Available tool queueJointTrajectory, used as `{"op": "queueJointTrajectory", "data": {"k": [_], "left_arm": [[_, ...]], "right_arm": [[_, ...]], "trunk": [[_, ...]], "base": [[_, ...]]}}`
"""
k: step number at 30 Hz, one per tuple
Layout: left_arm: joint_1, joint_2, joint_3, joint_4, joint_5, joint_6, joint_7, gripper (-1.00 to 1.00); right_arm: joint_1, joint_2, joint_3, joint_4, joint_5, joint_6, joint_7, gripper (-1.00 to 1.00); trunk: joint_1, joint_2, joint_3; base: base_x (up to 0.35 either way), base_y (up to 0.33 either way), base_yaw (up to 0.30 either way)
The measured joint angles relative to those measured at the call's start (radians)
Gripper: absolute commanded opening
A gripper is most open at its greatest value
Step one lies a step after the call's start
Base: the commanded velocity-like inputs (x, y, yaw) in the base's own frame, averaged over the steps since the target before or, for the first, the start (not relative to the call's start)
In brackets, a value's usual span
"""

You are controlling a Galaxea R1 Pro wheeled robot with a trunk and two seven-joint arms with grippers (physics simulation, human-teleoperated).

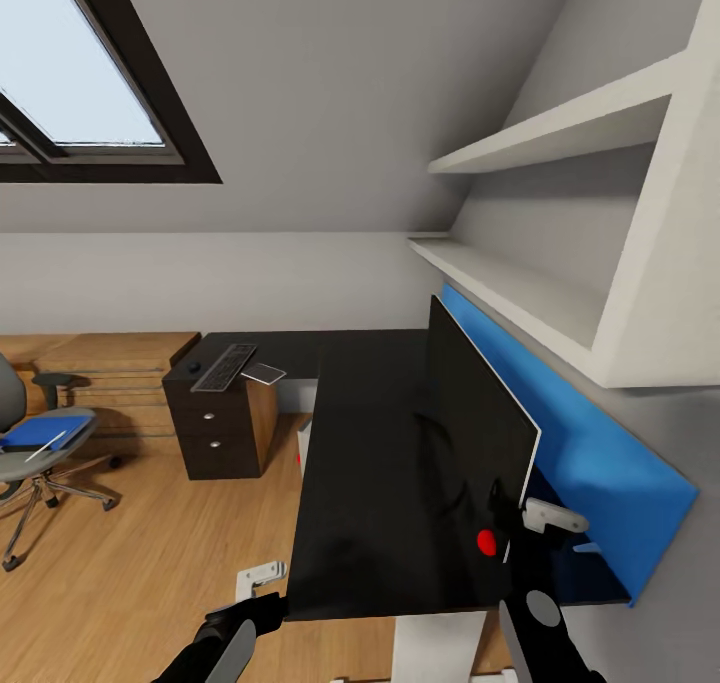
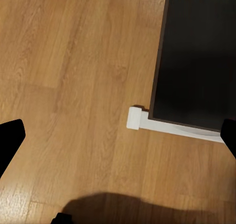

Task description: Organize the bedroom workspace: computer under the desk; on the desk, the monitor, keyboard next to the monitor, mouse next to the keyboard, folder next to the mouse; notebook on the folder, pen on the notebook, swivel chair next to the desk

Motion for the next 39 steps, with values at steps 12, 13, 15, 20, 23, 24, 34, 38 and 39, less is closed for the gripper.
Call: {"op": "queueJointTrajectory", "data": {"k": [12, 13, 15, 20, 23, 24, 34, 38, 39], "left_arm": [[0.000, 0.000, 0.000, 0.000, 0.000, 0.000, -0.001, 1.00], [0.000, 0.000, 0.000, 0.000, 0.000, 0.000, 0.000, 1.00], [0.000, 0.000, 0.000, 0.000, 0.000, 0.000, 0.000, 1.00], [0.000, 0.000, 0.000, 0.000, 0.000, 0.000, 0.000, 1.00], [0.000, 0.000, 0.000, 0.000, 0.000, 0.000, 0.000, 1.00], [0.000, 0.000, 0.000, 0.000, 0.000, 0.000, 0.000, 1.00], [0.000, 0.000, 0.000, 0.000, 0.000, 0.001, 0.000, 1.00], [0.000, 0.000, 0.000, 0.000, 0.000, 0.001, 0.000, 1.00], [0.000, 0.000, 0.000, 0.000, 0.000, 0.001, 0.000, 1.00]], "right_arm": [[0.000, 0.000, 0.000, 0.000, 0.000, -0.001, 0.000, 1.00], [0.000, 0.000, 0.000, 0.000, 0.000, -0.001, 0.000, 1.00], [0.000, 0.000, 0.000, 0.000, 0.000, -0.001, 0.000, 1.00], [0.000, 0.000, 0.000, 0.000, 0.000, -0.001, 0.000, 1.00], [0.000, 0.000, 0.000, 0.000, 0.000, -0.001, 0.000, 1.00], [0.000, 0.000, 0.000, 0.000, 0.000, -0.001, 0.000, 1.00], [0.000, 0.000, 0.000, 0.000, 0.000, -0.001, 0.001, 1.00], [0.000, 0.000, 0.000, 0.000, 0.000, -0.001, 0.001, 1.00], [0.000, 0.000, 0.001, 0.000, 0.000, -0.001, 0.001, 1.00]], "trunk": [[0.000, 0.000, 0.000], [0.000, 0.000, 0.000], [0.000, 0.000, 0.000], [0.000, 0.000, 0.000], [0.000, 0.000, 0.000], [0.000, 0.000, 0.000], [0.001, 0.000, 0.000], [0.001, 0.000, 0.000], [0.001, 0.000, 0.000]], "base": [[0.000, -0.078, 0.000], [0.000, -0.024, 0.000], [0.000, -0.010, 0.000], [0.000, -0.003, 0.000], [0.000, 0.000, 0.000], [-0.005, 0.000, 0.000], [-0.215, 0.000, 0.000], [-0.330, 0.000, 0.000], [-0.335, 0.000, 0.000]]}}
